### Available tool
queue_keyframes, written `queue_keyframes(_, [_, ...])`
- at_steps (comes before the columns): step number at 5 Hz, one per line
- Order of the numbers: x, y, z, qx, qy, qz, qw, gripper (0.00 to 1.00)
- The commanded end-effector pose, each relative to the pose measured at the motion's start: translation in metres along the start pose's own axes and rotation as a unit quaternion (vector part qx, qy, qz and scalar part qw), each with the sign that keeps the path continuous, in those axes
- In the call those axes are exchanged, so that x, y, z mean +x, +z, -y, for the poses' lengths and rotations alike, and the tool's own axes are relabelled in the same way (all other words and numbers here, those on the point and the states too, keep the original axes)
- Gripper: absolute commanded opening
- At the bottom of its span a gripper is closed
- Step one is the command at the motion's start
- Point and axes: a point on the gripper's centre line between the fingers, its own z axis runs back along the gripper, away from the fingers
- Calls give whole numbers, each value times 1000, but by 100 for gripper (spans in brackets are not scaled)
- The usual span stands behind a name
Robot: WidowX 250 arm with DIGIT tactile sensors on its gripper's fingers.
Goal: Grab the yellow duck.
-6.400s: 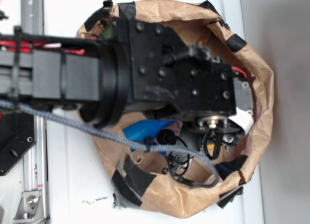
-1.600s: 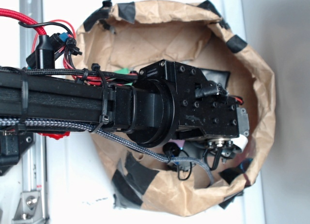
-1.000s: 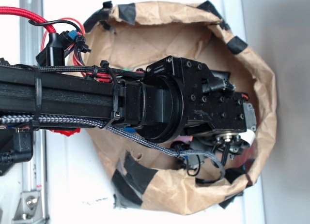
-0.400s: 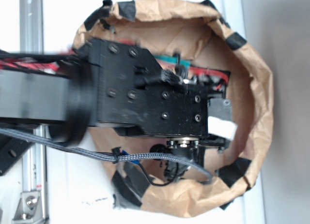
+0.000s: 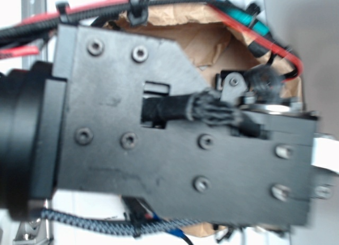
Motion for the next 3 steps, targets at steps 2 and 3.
queue_keyframes(2, [-16,5,-19,-46,20,20,999,0])
queue_keyframes(3, [-10,-2,-20,-47,31,11,998,0])
